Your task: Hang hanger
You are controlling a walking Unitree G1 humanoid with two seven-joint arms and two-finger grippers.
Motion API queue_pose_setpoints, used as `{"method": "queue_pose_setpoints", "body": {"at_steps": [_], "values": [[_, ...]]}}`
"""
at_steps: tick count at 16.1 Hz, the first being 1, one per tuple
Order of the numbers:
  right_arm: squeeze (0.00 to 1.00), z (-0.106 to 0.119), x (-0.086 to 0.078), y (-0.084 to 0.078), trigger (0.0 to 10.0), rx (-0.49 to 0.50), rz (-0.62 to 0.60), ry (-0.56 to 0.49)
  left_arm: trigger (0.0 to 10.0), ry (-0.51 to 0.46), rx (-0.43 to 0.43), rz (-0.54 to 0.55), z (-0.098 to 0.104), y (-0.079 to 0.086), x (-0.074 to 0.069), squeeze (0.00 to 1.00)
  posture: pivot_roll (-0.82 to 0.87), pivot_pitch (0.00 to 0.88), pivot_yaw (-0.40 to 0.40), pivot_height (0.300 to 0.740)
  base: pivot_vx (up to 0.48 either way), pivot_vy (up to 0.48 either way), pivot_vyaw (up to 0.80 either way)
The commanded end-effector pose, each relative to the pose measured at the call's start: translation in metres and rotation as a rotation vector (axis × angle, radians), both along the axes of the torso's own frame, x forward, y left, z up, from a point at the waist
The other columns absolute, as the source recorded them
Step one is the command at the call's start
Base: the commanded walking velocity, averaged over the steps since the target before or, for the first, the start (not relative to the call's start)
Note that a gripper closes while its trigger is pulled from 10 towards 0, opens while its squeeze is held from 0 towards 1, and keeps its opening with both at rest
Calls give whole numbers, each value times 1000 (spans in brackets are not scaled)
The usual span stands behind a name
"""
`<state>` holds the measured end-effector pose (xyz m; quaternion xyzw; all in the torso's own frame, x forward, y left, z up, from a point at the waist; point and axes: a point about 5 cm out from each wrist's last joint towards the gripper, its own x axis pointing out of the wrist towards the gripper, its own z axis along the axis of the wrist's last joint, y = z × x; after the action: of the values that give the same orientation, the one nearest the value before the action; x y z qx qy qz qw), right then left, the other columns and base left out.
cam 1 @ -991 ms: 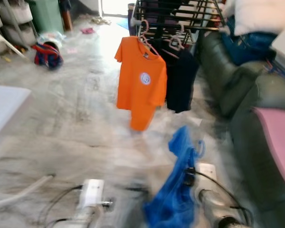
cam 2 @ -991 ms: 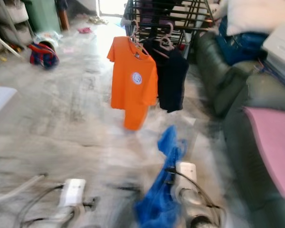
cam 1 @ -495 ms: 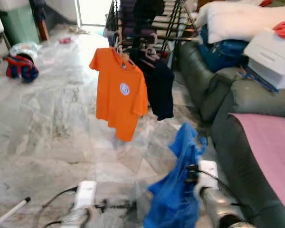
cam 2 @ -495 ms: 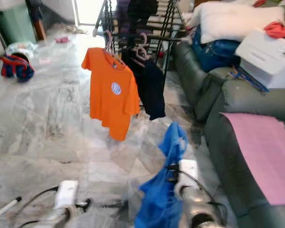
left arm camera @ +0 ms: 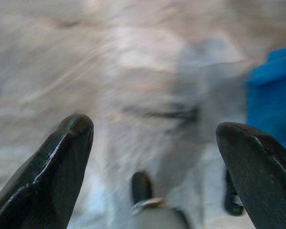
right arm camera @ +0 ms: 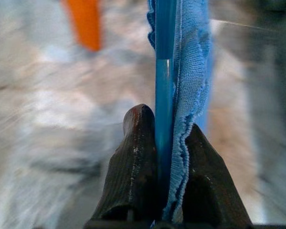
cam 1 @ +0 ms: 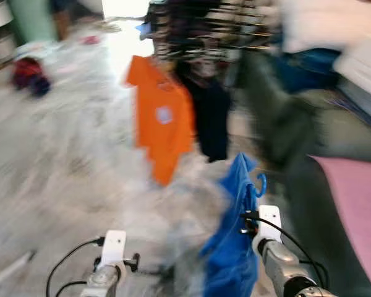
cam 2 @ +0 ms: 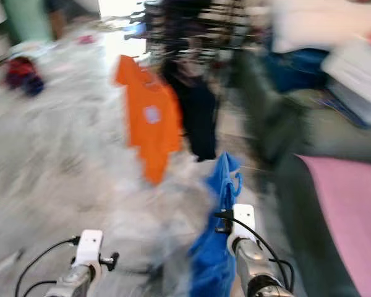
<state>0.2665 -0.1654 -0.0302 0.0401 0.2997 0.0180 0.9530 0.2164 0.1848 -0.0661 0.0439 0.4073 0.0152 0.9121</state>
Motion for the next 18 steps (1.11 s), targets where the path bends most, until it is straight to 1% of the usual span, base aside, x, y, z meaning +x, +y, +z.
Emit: {"method": "queue_pose_setpoints", "body": {"at_steps": [1,5,7,8,10,11,13,15,17,18], "values": [[0,2,2,7,10000,12,26,-18,10000,29,10,6,-4,0,-6,0,42,98,-85,740,0,0,625],[0,0,0,8,10000,14,34,-12,10000,27,17,-1,-3,-1,-4,0,48,104,-84,740,0,0,608],[0,-1,-1,10,10000,11,39,-4,10000,30,30,-4,-3,7,-6,0,50,106,-83,740,0,0,0],[0,-3,-3,9,10000,7,32,9,10000,35,39,0,-3,15,-9,0,54,107,-83,740,0,0,0],[0,-5,-5,8,10000,2,27,20,10000,37,50,4,-3,24,-11,0,61,109,-83,740,0,0,0],[0,-6,-7,7,10000,1,17,26,10000,42,61,7,-3,31,-14,0,65,108,-80,740,0,0,0],[0,-8,-9,5,10000,22,-31,40,10000,46,67,10,-2,36,-14,0,68,108,-71,740,0,0,0],[0,-11,-12,6,10000,27,-54,55,10000,45,69,10,-1,36,-12,0,68,108,-71,740,0,0,0],[0,-13,-15,6,10000,22,-57,66,10000,40,69,7,0,33,-9,0,69,110,-64,740,0,0,0],[0,-13,-15,6,10000,37,-74,68,10000,24,48,33,2,25,-3,0,66,110,-60,740,0,0,0]]}}
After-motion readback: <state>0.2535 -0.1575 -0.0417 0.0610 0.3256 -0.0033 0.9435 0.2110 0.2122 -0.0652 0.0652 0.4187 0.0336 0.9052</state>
